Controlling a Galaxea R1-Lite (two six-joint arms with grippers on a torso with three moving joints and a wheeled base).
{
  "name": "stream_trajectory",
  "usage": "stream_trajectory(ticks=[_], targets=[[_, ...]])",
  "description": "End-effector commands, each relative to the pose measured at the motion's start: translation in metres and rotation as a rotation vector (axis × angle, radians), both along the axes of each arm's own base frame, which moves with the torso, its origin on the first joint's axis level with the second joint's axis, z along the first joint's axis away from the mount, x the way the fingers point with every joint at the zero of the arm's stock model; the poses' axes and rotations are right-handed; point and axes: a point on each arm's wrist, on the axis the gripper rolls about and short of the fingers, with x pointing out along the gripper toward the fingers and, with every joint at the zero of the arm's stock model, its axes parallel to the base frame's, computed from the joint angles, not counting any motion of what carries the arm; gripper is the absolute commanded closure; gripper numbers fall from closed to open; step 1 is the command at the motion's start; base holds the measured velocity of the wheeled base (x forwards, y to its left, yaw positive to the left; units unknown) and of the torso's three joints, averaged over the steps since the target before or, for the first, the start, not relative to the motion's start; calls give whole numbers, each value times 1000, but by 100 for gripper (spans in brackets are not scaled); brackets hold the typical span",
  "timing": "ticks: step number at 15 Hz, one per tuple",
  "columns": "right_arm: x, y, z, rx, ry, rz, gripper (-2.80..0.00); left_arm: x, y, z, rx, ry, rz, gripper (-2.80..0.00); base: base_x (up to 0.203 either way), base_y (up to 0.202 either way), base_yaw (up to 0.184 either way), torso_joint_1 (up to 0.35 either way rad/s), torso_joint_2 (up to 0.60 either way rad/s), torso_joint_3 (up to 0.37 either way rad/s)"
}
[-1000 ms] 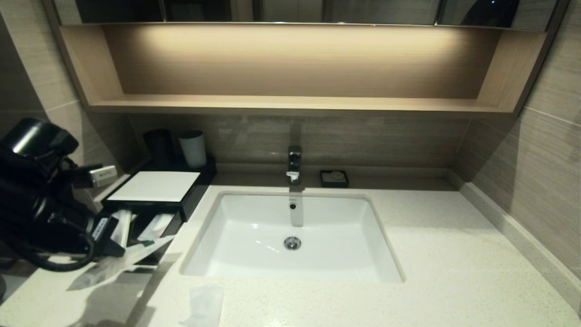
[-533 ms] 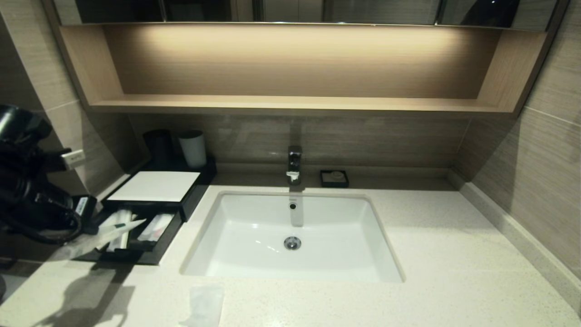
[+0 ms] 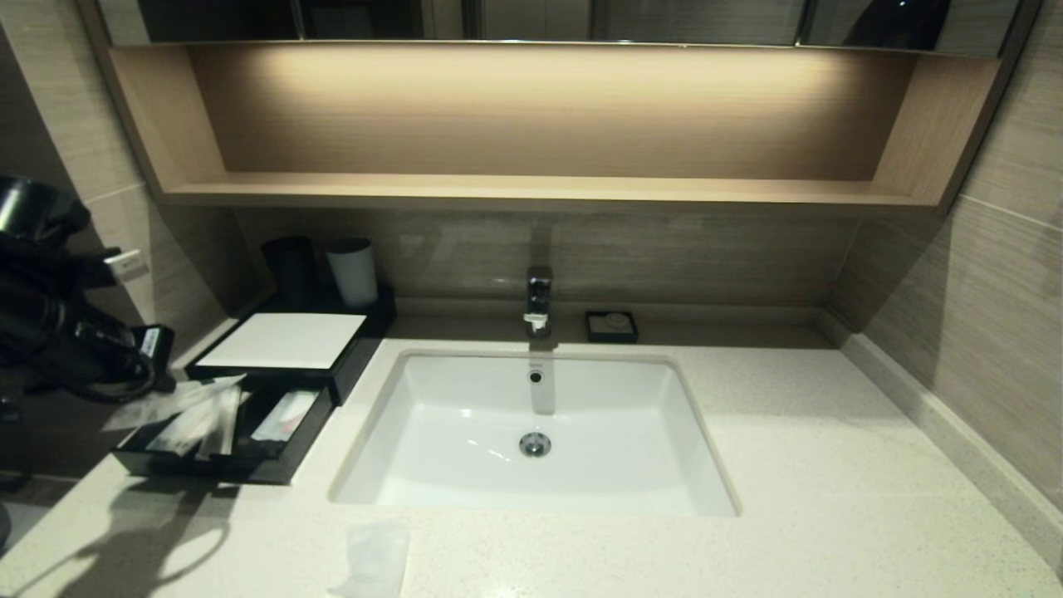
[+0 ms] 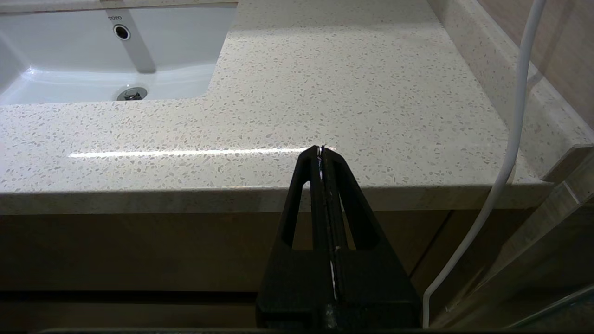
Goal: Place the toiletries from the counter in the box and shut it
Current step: Place the bathroom toiletry into the drawer
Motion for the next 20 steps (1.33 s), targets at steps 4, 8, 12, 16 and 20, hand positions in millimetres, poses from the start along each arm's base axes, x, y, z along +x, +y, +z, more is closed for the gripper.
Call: stream_trajectory(ticks=[4,8,12,16,20], targets=[[0,0,0,1,2,0,0,23,12,-16,19,42,38,0,0,0,0,0,0,0],[0,0,0,1,2,0,0,20,12,-17,19,50,40,0,0,0,0,0,0,0],[0,0,0,1,2,0,0,27,24,-24,18,57,67,0,0,0,0,0,0,0],[0,0,0,1,2,0,0,49,41,-36,14,57,99,0,0,0,0,0,0,0],[0,0,0,1,2,0,0,60,46,-54,0,99,101,0,0,0,0,0,0,0]])
